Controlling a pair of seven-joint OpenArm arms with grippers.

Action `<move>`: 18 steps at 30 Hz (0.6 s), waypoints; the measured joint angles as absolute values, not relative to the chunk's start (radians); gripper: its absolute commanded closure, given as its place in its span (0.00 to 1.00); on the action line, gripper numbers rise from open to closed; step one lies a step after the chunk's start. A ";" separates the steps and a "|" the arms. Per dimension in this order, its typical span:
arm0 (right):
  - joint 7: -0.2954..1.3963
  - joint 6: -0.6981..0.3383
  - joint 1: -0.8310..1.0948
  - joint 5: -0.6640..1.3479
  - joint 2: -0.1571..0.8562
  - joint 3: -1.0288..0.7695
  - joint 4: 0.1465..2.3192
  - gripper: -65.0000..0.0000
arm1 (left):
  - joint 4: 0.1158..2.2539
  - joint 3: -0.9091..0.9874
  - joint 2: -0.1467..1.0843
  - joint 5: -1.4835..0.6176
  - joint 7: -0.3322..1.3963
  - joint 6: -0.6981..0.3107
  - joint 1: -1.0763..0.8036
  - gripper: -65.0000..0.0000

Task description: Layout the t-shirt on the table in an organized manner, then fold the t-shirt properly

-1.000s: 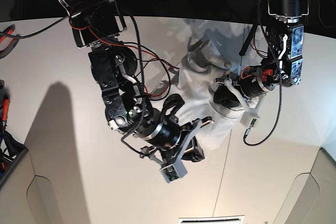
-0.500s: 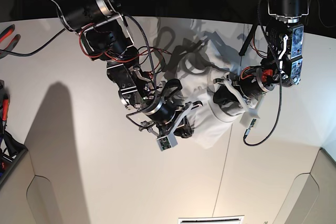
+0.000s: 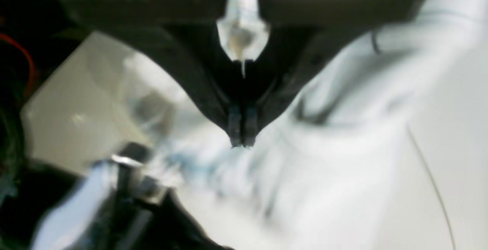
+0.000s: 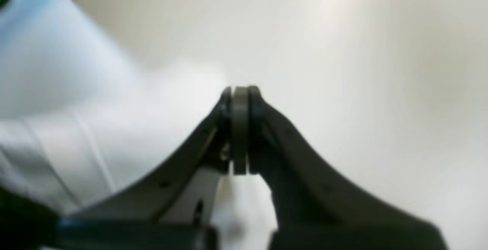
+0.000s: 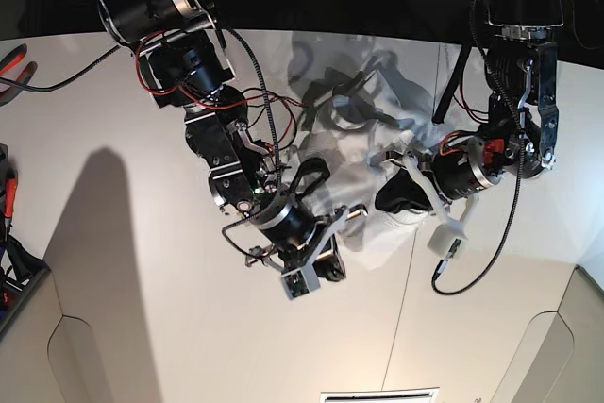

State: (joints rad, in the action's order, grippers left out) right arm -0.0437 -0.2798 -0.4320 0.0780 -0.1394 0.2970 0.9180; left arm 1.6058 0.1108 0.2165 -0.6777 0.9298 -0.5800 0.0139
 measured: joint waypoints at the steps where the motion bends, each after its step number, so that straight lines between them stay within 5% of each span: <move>1: -0.031 -0.285 -0.435 0.089 -0.141 0.297 0.949 1.00 | 1.645 0.111 0.217 -0.681 0.950 -0.581 0.014 1.00; 5: 0.070 -0.379 -0.440 0.129 -0.141 0.297 1.040 1.00 | 1.797 0.118 0.219 -0.680 0.970 -0.583 -0.002 1.00; 8: 0.141 -0.610 -0.438 0.126 -0.140 0.298 1.063 1.00 | 1.882 0.152 0.216 -0.649 0.965 -0.585 -0.028 1.00; 13: 0.248 -0.595 -0.435 0.123 -0.132 0.353 1.037 1.00 | 1.940 0.297 0.217 -0.451 0.862 -0.432 -0.068 1.00; 18: 0.247 -0.595 -0.435 0.104 -0.117 0.480 0.949 1.00 | 1.943 0.436 0.216 -0.445 0.833 -0.427 -0.074 1.00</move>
State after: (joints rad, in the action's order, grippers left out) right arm 0.2474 -0.5945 -0.4355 0.1043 -0.1165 0.4801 0.9493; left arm 1.9427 0.4362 0.2157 -0.4446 0.8326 -0.4267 -0.0742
